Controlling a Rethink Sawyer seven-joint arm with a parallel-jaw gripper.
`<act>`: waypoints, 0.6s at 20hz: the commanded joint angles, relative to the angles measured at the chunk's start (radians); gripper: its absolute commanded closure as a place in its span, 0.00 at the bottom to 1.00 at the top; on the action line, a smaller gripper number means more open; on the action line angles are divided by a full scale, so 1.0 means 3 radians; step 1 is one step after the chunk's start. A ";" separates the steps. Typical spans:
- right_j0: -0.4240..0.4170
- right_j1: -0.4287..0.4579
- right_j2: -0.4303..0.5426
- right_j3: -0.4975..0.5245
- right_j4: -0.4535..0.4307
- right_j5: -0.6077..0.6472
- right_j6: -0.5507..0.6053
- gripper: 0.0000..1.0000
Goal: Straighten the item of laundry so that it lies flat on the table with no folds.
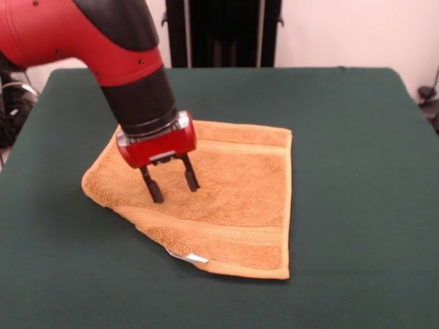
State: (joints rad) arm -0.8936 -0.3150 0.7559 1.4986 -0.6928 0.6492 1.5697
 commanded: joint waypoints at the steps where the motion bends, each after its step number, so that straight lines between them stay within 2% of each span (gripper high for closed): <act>1: 0.0009 0.0294 0.0332 -0.0027 0.0155 0.0424 -0.1056 0.00; 4: -0.0020 0.0286 0.0334 -0.0022 0.0306 0.0600 -0.0924 0.00; 9: -0.0081 0.0116 0.0374 0.0091 0.0276 0.0662 -0.0965 0.00; 12: -0.0067 0.0117 0.0352 0.0075 0.0230 0.0643 -0.0940 0.00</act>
State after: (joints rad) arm -0.9403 -0.2627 0.8094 1.4980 -0.6390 0.7237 1.5585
